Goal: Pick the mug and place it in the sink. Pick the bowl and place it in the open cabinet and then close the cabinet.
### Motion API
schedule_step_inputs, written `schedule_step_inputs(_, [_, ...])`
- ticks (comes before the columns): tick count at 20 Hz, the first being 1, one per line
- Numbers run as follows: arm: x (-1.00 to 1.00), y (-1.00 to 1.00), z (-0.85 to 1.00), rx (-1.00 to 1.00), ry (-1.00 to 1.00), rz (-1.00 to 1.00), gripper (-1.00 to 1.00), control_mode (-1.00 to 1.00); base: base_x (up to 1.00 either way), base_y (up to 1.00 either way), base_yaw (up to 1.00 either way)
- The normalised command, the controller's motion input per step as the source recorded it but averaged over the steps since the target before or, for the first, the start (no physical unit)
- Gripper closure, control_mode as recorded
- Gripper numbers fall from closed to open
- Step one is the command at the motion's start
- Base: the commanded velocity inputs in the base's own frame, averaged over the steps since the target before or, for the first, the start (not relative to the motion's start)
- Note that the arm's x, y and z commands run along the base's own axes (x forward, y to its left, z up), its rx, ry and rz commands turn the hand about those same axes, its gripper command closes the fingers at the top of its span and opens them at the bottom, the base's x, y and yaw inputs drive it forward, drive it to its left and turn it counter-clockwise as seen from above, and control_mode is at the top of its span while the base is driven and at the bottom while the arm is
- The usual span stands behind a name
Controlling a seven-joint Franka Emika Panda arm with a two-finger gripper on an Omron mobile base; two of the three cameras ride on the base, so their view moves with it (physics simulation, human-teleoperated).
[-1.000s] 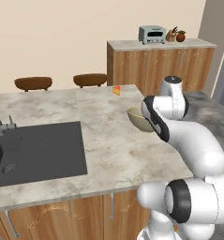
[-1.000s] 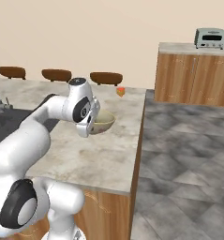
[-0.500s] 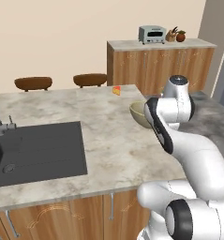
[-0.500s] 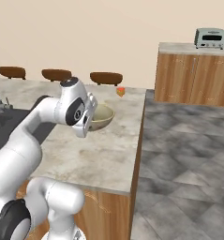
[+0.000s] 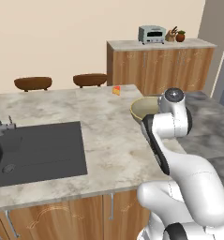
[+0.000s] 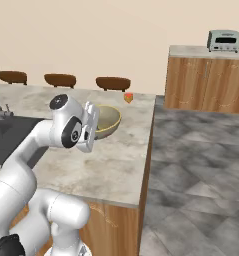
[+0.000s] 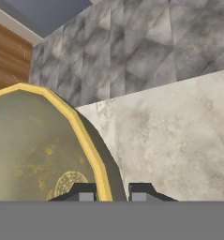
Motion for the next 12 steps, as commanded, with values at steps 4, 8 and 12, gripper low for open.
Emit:
schedule_step_inputs(4, [0.0,0.0,0.0,0.0,0.0,0.0,1.0,1.0,0.0,-0.04,-0.58])
schedule_step_inputs(8, [0.0,0.0,0.0,0.0,0.0,0.0,1.0,1.0,0.0,0.0,-0.99])
schedule_step_inputs(12, [0.0,0.0,0.0,0.0,0.0,0.0,1.0,1.0,0.0,0.0,-1.0])
